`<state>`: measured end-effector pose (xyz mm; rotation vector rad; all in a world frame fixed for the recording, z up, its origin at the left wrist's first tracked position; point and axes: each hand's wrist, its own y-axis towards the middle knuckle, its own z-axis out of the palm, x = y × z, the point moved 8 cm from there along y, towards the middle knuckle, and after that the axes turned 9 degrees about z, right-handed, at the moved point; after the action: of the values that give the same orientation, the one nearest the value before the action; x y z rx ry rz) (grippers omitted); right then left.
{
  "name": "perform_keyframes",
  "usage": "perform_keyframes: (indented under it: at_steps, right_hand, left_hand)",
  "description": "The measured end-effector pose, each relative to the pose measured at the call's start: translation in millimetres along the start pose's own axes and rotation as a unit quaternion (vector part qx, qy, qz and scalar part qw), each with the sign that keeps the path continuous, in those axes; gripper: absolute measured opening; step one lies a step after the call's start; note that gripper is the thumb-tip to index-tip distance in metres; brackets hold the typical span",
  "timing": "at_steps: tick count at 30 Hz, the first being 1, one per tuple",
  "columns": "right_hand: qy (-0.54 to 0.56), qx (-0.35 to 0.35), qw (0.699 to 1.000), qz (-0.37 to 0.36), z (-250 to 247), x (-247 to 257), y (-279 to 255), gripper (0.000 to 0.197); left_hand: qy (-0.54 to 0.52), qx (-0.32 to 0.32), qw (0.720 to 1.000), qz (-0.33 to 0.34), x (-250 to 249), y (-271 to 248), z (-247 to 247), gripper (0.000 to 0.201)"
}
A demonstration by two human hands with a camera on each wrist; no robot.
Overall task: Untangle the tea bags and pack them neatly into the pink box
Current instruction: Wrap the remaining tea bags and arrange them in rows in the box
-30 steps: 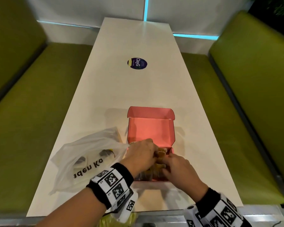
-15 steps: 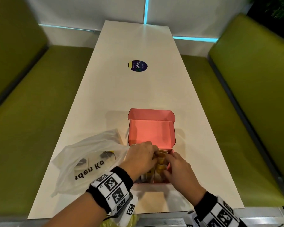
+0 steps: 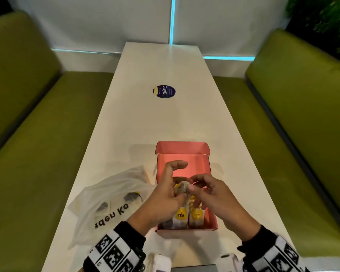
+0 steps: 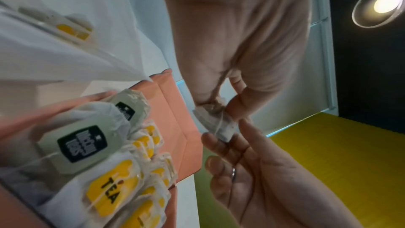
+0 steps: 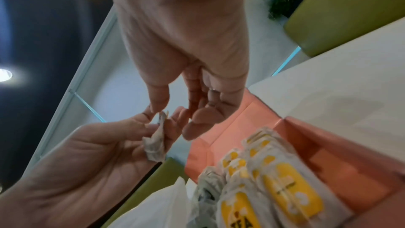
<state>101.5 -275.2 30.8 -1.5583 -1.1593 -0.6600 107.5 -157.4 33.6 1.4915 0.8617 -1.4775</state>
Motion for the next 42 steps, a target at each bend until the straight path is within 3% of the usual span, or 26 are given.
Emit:
perform_keyframes:
  at_steps: [5, 9, 13, 16, 20, 29, 31, 33, 36, 38, 42]
  right_hand:
    - [0.031, -0.012, 0.999, -0.022, 2, 2, 1, 0.028]
    - [0.043, -0.027, 0.997, -0.056, 3, 7, -3, 0.021]
    - [0.102, -0.051, 0.993, -0.042, -6, 9, -4, 0.017]
    - [0.089, -0.052, 0.994, -0.024, -9, 8, -4, 0.013]
    - [0.032, -0.016, 0.999, -0.012, -7, 10, -5, 0.006]
    - [0.029, -0.078, 0.996, -0.015, -23, 10, -4, 0.008]
    - [0.008, -0.026, 0.999, -0.039, -28, 15, -4, 0.018]
    - [-0.051, 0.071, 0.992, -0.089, -26, 22, -7, 0.041]
    - [-0.192, 0.173, 0.953, -0.157, -17, 22, -12, 0.060]
    - [-0.219, 0.168, 0.945, -0.177, -14, 23, -10, 0.047]
    - [-0.183, 0.134, 0.957, -0.181, -16, 28, -6, 0.018]
  left_hand:
    - [0.021, -0.001, 1.000, 0.020, -4, -4, -3, 0.072]
    - [-0.015, -0.032, 0.999, -0.005, 2, -8, -5, 0.070]
    - [-0.031, -0.076, 0.994, -0.079, 17, -13, -15, 0.030]
    - [-0.011, -0.081, 0.993, -0.088, 19, -15, -17, 0.005]
    - [-0.013, -0.063, 0.994, -0.091, 20, -16, -14, 0.007]
    - [-0.060, -0.013, 0.993, -0.100, 22, -17, 1, 0.029]
    - [-0.082, -0.001, 0.990, -0.111, 22, -18, 2, 0.032]
    - [-0.108, 0.019, 0.987, -0.120, 21, -21, 5, 0.037]
    - [-0.156, 0.046, 0.978, -0.133, 20, -22, 11, 0.046]
    - [-0.184, 0.059, 0.972, -0.138, 19, -23, 16, 0.048]
    - [-0.201, 0.047, 0.964, -0.165, 23, -24, 13, 0.041]
